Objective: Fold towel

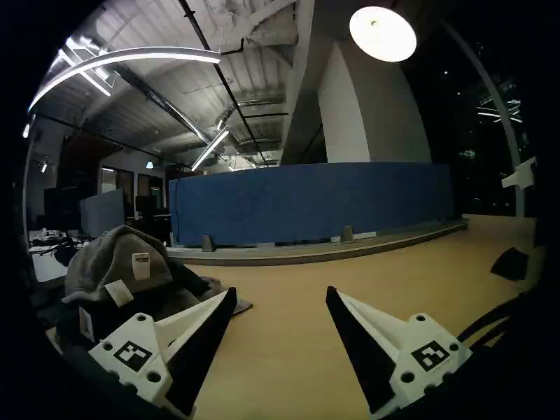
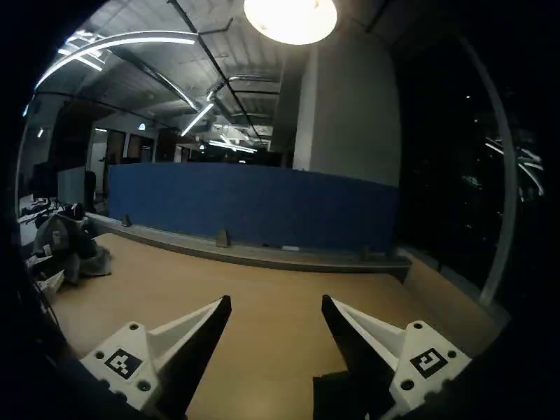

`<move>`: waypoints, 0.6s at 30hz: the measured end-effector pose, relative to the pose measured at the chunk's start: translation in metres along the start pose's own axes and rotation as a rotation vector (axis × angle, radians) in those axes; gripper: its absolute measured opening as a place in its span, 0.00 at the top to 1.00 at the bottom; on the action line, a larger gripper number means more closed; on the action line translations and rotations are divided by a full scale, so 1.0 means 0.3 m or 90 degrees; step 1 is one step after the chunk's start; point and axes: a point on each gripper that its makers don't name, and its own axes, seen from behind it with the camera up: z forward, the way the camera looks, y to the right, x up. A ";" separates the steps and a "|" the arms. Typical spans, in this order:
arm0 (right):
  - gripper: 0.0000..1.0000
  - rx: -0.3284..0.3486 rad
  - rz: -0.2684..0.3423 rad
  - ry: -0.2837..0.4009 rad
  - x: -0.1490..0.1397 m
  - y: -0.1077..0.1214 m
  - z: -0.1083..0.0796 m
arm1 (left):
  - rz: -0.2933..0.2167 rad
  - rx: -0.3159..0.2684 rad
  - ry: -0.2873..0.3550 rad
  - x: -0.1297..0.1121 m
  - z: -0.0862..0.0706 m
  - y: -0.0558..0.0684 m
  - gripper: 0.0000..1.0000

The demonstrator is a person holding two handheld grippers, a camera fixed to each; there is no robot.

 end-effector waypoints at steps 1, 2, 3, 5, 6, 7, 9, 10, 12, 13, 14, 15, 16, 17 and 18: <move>0.00 0.000 -0.002 0.000 -0.002 -0.001 0.002 | -0.001 0.001 0.001 -0.004 0.001 -0.005 0.06; 0.00 -0.001 -0.004 0.001 -0.003 -0.001 0.003 | -0.002 0.002 0.001 -0.009 0.001 -0.010 0.05; 0.00 -0.001 -0.005 0.001 -0.005 -0.001 0.004 | -0.004 0.003 0.001 -0.014 0.002 -0.015 0.05; 0.00 -0.001 -0.007 0.001 -0.009 -0.002 0.006 | -0.008 0.003 0.000 -0.024 0.005 -0.024 0.05; 0.00 -0.001 -0.007 0.001 -0.011 -0.002 0.007 | -0.010 0.003 0.000 -0.027 0.006 -0.027 0.05; 0.00 -0.001 -0.007 0.000 -0.012 -0.002 0.008 | -0.011 0.004 0.001 -0.029 0.006 -0.031 0.05; 0.00 -0.002 -0.008 0.000 -0.014 -0.001 0.011 | -0.015 0.006 0.002 -0.034 0.006 -0.037 0.05; 0.00 -0.003 -0.008 0.000 -0.014 -0.001 0.012 | -0.017 0.006 0.002 -0.036 0.007 -0.038 0.05; 0.00 -0.004 -0.009 0.001 -0.013 0.001 0.015 | -0.023 0.007 0.000 -0.043 0.007 -0.042 0.05; 0.00 -0.004 -0.010 0.001 -0.012 0.001 0.017 | -0.026 0.007 -0.002 -0.047 0.008 -0.044 0.05; 0.00 -0.004 -0.010 0.001 -0.011 0.002 0.018 | -0.030 0.007 -0.003 -0.051 0.009 -0.047 0.05; 0.00 -0.004 -0.010 0.001 -0.011 0.003 0.020 | -0.034 0.008 -0.004 -0.056 0.010 -0.050 0.05; 0.00 -0.004 -0.010 0.001 -0.011 0.005 0.021 | -0.038 0.008 -0.004 -0.060 0.011 -0.052 0.05; 0.00 -0.005 -0.010 0.001 -0.011 0.006 0.023 | -0.042 0.008 -0.004 -0.065 0.011 -0.056 0.05; 0.00 -0.005 -0.010 0.002 -0.011 0.007 0.023 | -0.043 0.009 -0.005 -0.066 0.012 -0.057 0.05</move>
